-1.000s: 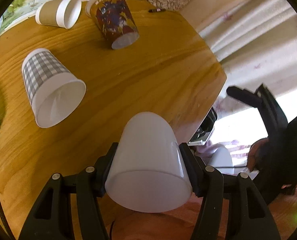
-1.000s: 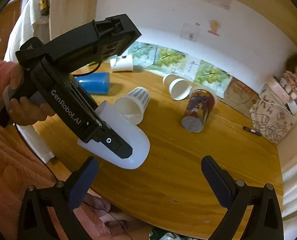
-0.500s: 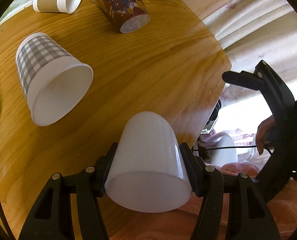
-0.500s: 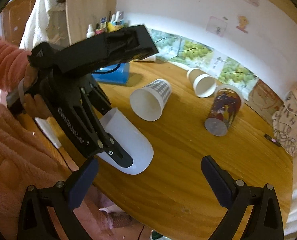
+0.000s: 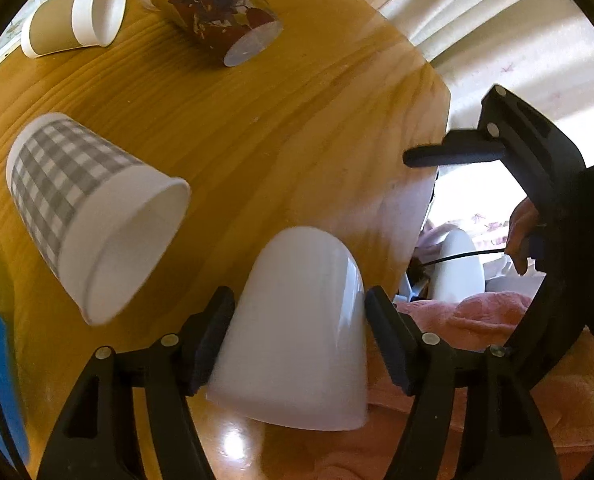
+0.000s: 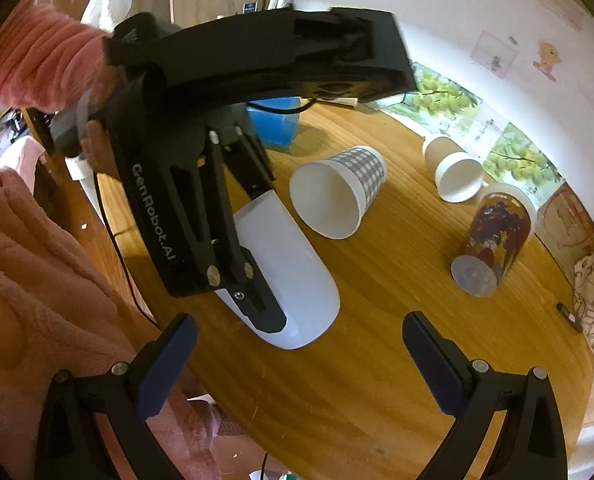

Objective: Flip cup upright
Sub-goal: 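Lower the white cup onto the table and open the left tool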

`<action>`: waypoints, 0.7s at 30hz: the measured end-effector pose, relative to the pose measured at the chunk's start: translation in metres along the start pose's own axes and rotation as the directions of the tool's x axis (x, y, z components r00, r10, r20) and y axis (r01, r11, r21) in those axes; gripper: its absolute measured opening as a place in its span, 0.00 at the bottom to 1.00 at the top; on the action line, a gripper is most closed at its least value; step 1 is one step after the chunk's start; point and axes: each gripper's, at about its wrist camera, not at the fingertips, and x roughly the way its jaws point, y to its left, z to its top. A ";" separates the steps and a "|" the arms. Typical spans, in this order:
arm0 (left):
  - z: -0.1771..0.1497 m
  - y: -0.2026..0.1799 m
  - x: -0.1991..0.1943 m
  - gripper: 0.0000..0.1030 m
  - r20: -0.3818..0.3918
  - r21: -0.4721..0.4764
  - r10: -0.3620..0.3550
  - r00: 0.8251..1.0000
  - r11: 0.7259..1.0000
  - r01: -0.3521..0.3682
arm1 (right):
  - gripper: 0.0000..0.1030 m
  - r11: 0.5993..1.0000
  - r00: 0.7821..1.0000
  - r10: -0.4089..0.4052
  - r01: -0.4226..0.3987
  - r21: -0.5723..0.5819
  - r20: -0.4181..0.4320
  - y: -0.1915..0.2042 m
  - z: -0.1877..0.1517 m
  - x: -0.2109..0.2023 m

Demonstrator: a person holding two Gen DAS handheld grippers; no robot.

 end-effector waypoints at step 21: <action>-0.025 0.042 -0.071 0.75 0.230 -0.242 0.100 0.968 0.969 -0.042 | 1.00 0.991 0.998 0.058 -0.058 -0.120 -0.009 0.003 0.023 0.020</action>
